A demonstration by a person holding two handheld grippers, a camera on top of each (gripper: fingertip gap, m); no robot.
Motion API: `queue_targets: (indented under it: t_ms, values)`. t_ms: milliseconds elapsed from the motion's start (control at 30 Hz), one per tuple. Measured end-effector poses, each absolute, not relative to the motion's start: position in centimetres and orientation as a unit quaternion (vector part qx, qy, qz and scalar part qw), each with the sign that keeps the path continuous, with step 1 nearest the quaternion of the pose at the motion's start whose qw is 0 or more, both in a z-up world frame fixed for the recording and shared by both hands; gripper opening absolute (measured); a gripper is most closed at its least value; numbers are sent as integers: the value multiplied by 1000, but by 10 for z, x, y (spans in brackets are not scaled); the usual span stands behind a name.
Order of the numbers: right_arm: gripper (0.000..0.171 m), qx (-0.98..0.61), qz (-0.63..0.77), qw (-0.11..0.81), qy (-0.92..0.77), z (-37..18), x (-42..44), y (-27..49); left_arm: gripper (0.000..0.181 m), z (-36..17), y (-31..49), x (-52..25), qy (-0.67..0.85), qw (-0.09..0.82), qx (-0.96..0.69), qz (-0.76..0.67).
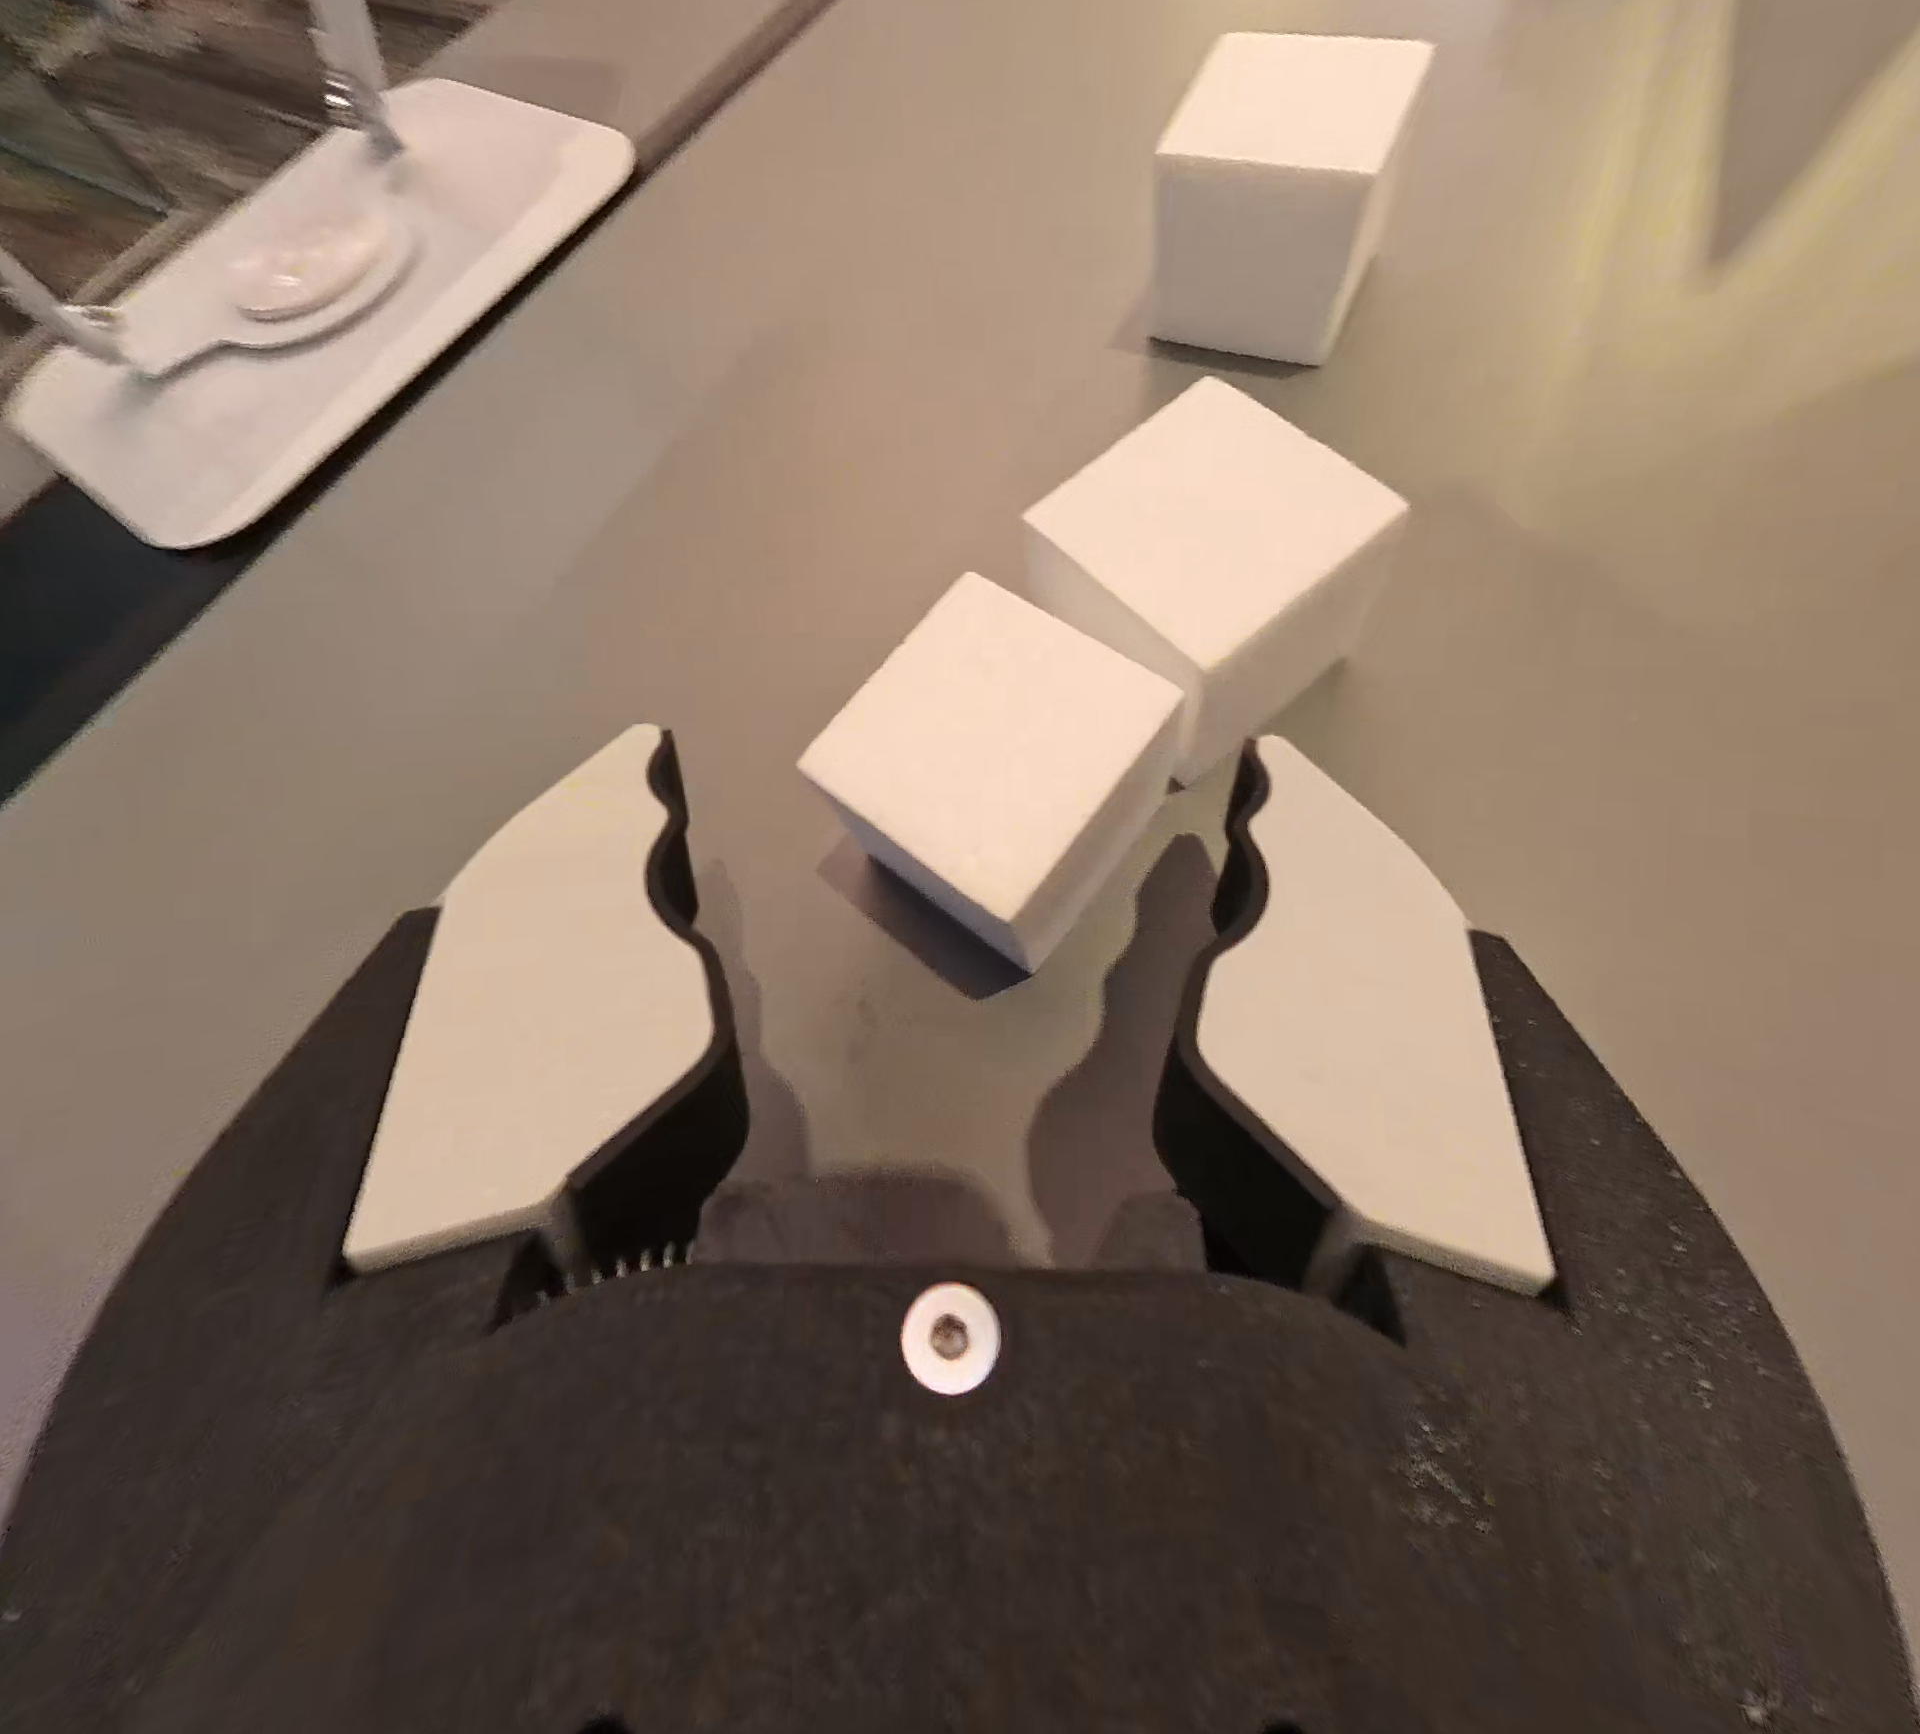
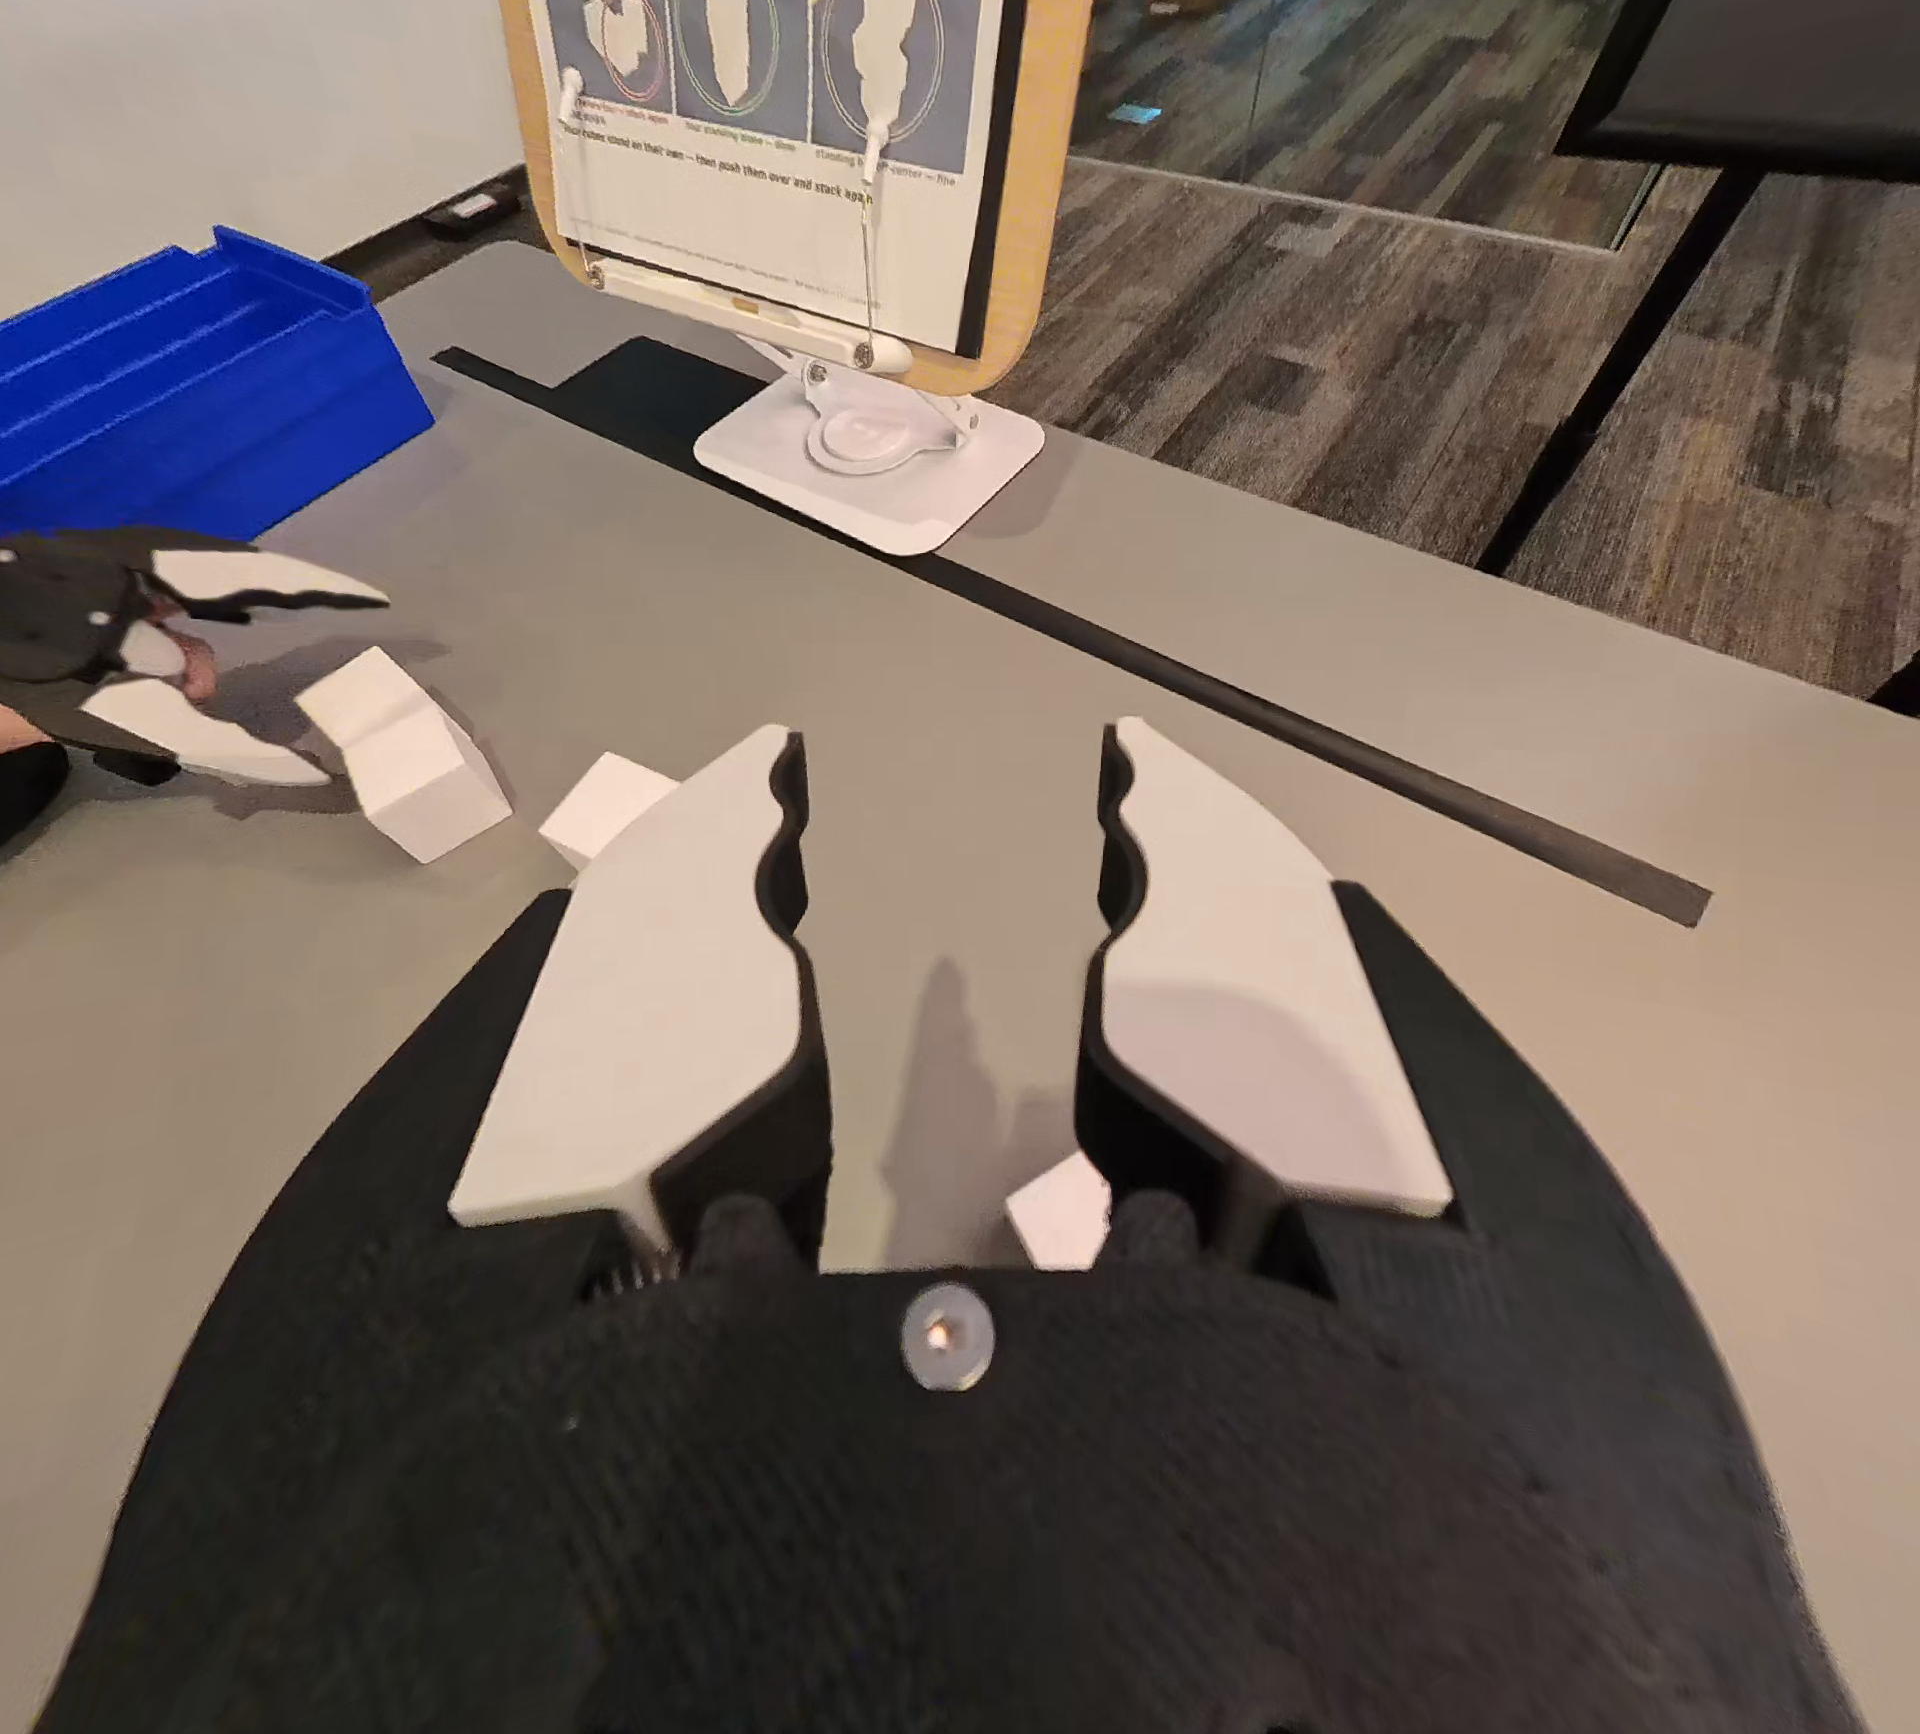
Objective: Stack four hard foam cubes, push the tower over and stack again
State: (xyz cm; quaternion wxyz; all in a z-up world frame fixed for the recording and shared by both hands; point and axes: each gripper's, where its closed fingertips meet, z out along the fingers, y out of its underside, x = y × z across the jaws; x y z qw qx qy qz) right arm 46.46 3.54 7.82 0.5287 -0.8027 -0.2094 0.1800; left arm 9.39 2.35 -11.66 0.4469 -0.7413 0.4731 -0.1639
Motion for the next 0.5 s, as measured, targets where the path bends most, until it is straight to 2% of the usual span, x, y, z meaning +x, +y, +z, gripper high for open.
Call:
queue_targets:
  t_ms: [167, 300, 433, 500]
  values:
    - [56, -804, 201, 517, -216, 71, 464, 28, 95, -118, 11, 107, 513, 385, -725, -251]
    - [58, -791, 254, 506, -232, 56, 461, 28, 96, -135, 14, 98, 589, 338, -705, -207]
    - [67, -780, 223, 497, -309, 12, 474, 12, 87, -138, 15, 109, 611, 351, -670, -234]
    - [70, -769, 203, 498, -346, -14, 488, 5, 73, -140, 18, 110, 615, 369, -658, -228]
